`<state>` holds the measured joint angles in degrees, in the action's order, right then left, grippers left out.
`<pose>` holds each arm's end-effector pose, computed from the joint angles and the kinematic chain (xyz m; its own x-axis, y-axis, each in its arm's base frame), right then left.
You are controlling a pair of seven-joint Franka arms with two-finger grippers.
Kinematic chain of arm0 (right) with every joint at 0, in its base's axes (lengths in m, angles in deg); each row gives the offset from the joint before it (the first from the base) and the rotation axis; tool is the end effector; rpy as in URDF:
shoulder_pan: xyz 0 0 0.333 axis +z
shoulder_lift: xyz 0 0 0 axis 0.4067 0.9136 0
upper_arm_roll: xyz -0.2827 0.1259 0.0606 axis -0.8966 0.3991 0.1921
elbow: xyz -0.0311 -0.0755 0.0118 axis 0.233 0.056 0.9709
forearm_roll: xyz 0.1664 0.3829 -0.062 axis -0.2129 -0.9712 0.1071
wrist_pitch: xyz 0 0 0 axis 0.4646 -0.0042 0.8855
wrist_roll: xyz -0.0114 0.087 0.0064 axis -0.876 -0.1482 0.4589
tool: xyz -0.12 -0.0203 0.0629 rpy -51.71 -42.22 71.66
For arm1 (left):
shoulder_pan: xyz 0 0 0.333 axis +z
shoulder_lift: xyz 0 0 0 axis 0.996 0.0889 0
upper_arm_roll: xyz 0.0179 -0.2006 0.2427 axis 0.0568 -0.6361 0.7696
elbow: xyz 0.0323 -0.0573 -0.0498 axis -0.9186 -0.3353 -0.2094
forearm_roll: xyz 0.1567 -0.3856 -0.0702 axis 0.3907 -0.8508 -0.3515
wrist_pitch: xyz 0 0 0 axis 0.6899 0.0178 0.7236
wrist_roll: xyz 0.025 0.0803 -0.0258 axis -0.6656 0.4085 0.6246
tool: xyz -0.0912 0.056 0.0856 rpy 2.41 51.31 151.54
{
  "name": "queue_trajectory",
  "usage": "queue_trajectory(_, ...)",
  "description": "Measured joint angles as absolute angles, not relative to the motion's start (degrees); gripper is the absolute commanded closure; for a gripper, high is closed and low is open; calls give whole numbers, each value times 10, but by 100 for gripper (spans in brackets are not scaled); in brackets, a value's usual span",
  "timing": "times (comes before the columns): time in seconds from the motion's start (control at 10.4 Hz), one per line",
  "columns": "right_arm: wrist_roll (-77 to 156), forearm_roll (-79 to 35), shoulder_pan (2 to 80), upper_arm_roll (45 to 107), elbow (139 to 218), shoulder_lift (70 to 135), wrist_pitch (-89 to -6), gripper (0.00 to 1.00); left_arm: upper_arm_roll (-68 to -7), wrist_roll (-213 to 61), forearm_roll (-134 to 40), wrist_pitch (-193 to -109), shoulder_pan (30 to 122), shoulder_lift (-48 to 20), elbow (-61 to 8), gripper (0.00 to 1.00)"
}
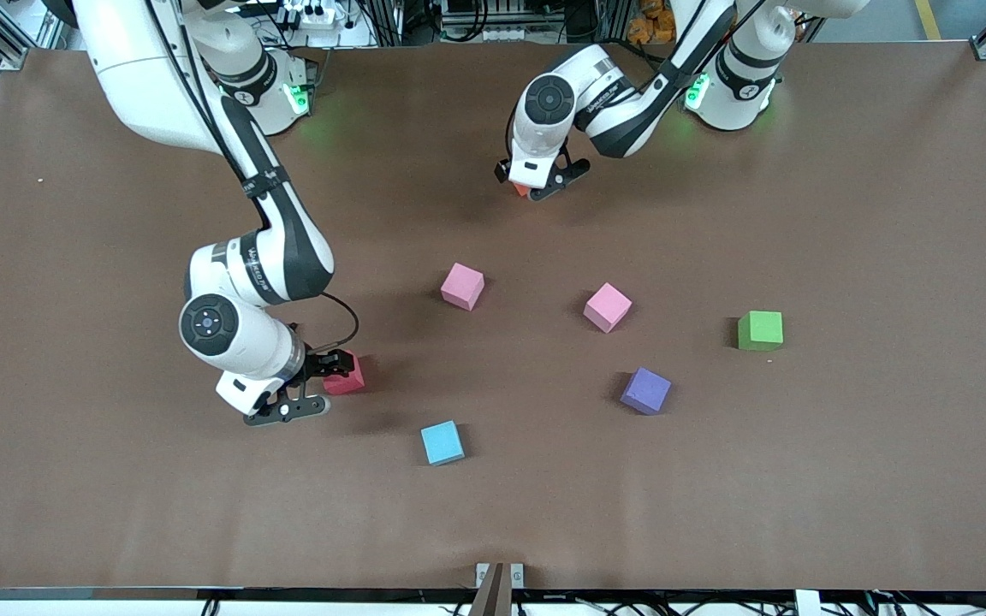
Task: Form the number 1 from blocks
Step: 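Grasp the orange block with the left gripper while the right gripper grasps red, then set the orange block mid-table with the left gripper while the right gripper lifts red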
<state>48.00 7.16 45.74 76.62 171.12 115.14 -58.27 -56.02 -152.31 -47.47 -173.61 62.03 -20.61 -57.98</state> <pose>0.6820 0.2196 0.2144 0.9852 0.1690 -0.0279 0.1675 -0.9846 -0.0501 0.2499 -0.4713 0.1731 0.8041 0.5117 -0.3026 0.5031 -0.8569 -0.1122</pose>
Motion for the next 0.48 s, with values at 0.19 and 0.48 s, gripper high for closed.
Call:
queue_trajectory(0.19, 484, 72, 460, 766, 1711, 1159, -584, 0, -562, -1522, -447, -1766, 620, -194, -593, 0)
queue_trajectory(0.48, 485, 72, 468, 761, 1711, 1170, -586, 0, -563, -1520, -411, -1789, 620, -172, -594, 53)
